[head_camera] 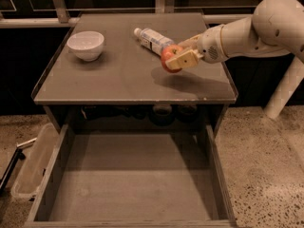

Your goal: Pick apple from top drawer and place on counter

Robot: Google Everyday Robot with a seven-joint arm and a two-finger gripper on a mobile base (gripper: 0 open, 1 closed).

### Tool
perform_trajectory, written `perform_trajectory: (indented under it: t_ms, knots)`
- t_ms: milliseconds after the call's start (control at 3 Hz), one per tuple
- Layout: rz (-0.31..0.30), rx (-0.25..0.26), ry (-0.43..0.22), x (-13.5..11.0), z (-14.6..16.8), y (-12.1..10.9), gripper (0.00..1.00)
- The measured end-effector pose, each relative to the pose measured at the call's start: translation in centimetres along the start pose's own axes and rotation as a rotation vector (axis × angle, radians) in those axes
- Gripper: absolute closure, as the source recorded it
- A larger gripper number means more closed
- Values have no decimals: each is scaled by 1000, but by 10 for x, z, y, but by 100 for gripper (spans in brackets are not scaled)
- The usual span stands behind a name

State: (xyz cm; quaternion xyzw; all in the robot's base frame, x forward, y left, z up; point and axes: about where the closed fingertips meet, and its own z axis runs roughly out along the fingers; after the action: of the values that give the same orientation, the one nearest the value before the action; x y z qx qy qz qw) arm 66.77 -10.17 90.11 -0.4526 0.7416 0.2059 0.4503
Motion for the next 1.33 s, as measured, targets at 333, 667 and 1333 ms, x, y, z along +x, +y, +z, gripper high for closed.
perform_trajectory:
  t_ms: [333,667,1333]
  knots:
    - [27,-23,13,20,10,5,100]
    - [49,-54,19,40,18,14,100]
    - [49,-55,19,41,18,15,57]
